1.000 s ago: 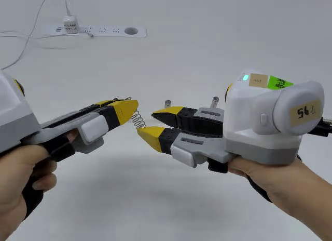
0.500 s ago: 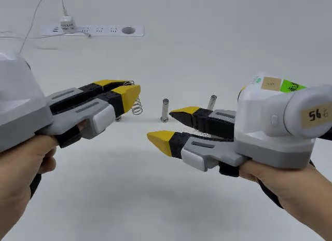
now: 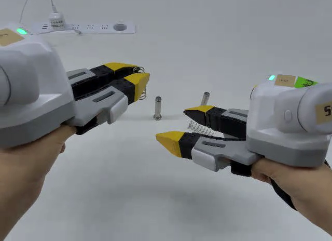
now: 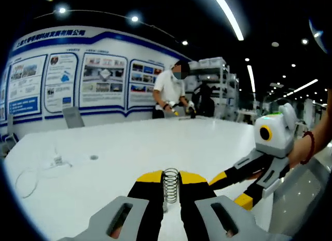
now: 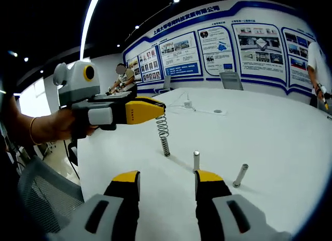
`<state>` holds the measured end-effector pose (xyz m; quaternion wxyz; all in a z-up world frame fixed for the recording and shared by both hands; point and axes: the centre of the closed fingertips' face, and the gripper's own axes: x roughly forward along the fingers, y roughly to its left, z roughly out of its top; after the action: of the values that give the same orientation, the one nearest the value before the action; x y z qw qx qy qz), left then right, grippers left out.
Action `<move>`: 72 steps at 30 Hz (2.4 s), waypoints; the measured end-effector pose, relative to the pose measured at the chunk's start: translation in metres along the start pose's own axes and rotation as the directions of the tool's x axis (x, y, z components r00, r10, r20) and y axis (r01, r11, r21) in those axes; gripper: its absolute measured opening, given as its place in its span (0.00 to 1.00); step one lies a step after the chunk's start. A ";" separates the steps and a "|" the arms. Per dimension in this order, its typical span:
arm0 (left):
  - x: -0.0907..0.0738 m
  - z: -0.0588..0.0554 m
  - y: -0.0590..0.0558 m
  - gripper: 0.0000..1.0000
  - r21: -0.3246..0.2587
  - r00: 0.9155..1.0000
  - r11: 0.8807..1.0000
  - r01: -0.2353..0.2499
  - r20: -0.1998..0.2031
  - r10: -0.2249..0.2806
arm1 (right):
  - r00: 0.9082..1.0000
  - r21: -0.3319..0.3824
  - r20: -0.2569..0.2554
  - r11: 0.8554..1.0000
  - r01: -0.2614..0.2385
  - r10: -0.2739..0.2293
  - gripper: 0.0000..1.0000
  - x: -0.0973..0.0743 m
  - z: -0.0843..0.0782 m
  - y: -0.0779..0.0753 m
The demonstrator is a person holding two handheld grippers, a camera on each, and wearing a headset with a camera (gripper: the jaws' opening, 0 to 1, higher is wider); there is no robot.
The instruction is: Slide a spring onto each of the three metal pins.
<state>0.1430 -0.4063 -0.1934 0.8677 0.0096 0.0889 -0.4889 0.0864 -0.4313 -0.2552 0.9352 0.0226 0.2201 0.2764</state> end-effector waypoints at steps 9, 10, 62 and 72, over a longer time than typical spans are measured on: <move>0.019 -0.004 0.001 0.10 0.042 1.000 0.999 -0.010 0.025 0.009 | 0.999 0.001 -0.024 0.999 0.049 -0.049 0.45 -0.013 -0.010 -0.016; 0.020 -0.004 0.001 0.10 0.040 1.000 0.999 -0.010 0.025 0.009 | 0.998 -0.001 -0.026 0.999 0.053 -0.053 0.45 -0.014 -0.011 -0.017; 0.058 -0.051 0.010 0.10 0.053 0.998 0.999 -0.002 -0.061 0.005 | 0.991 0.059 -0.084 0.992 0.109 -0.103 0.44 -0.016 -0.029 -0.042; 0.060 -0.072 0.010 0.11 0.052 0.995 0.999 -0.013 -0.102 0.018 | 0.988 0.057 -0.101 0.991 0.120 -0.113 0.44 -0.016 -0.033 -0.046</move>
<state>0.1713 -0.4446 -0.2746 0.8653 0.0576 0.1207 -0.4831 0.0838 -0.4813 -0.2859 0.9367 0.0257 0.2753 0.2149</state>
